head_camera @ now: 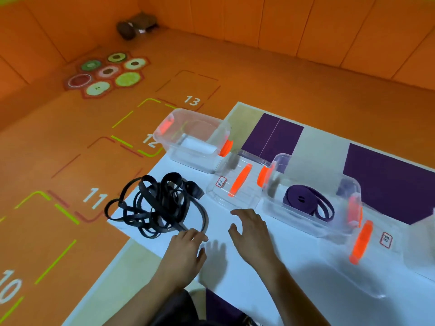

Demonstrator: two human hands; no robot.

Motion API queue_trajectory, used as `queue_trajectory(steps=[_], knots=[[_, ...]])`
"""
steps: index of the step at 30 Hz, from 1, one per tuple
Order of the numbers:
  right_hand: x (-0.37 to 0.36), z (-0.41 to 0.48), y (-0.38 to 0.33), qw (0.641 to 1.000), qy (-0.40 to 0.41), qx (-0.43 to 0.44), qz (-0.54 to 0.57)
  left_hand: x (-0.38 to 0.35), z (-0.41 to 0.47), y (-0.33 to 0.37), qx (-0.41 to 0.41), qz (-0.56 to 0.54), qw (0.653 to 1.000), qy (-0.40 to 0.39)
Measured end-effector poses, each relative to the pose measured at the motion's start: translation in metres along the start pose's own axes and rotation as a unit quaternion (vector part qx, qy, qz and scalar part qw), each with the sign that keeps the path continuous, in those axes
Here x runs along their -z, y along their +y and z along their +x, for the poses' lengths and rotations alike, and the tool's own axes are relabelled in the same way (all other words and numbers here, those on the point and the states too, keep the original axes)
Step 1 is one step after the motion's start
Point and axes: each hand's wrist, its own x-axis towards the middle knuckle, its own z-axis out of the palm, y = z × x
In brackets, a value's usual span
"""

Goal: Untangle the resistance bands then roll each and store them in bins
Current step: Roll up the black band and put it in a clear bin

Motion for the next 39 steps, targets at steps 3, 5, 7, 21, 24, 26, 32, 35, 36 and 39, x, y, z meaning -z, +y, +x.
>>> queue_trajectory(steps=[3, 5, 7, 21, 24, 26, 32, 35, 36, 39], knots=[[-0.025, 0.020, -0.027, 1.000, -0.020, -0.007, 0.006, 0.012, 0.005, -0.042, 0.001, 0.001, 1.000, -0.017], [-0.044, 0.030, -0.047, 0.999, -0.031, -0.028, 0.006, 0.018, 0.010, -0.073, -0.009, 0.006, 1.000, -0.026], [-0.066, 0.036, -0.064, 0.998, -0.042, -0.045, 0.011, 0.021, 0.014, -0.102, -0.017, 0.019, 0.998, -0.051], [-0.195, 0.100, -0.171, 0.981, -0.123, -0.103, -0.112, 0.042, 0.044, -0.264, -0.065, 0.064, 0.962, -0.258], [-0.203, 0.105, -0.169, 0.983, -0.088, -0.116, -0.111, 0.039, 0.041, -0.265, -0.057, 0.055, 0.956, -0.284], [-0.205, 0.098, -0.164, 0.992, -0.029, -0.113, -0.053, 0.037, 0.036, -0.269, -0.054, 0.052, 0.954, -0.290], [-0.142, 0.092, -0.159, 0.937, 0.181, -0.203, 0.222, 0.037, 0.045, -0.277, -0.043, 0.060, 0.953, -0.295], [-0.097, 0.075, -0.164, 0.895, 0.258, -0.235, 0.278, 0.038, 0.040, -0.273, -0.035, 0.067, 0.942, -0.327], [-0.080, 0.068, -0.168, 0.891, 0.275, -0.235, 0.275, 0.036, 0.036, -0.272, -0.032, 0.067, 0.941, -0.329], [-0.026, 0.057, -0.184, 0.887, 0.318, -0.207, 0.263, 0.038, 0.034, -0.270, -0.025, 0.069, 0.944, -0.321]])
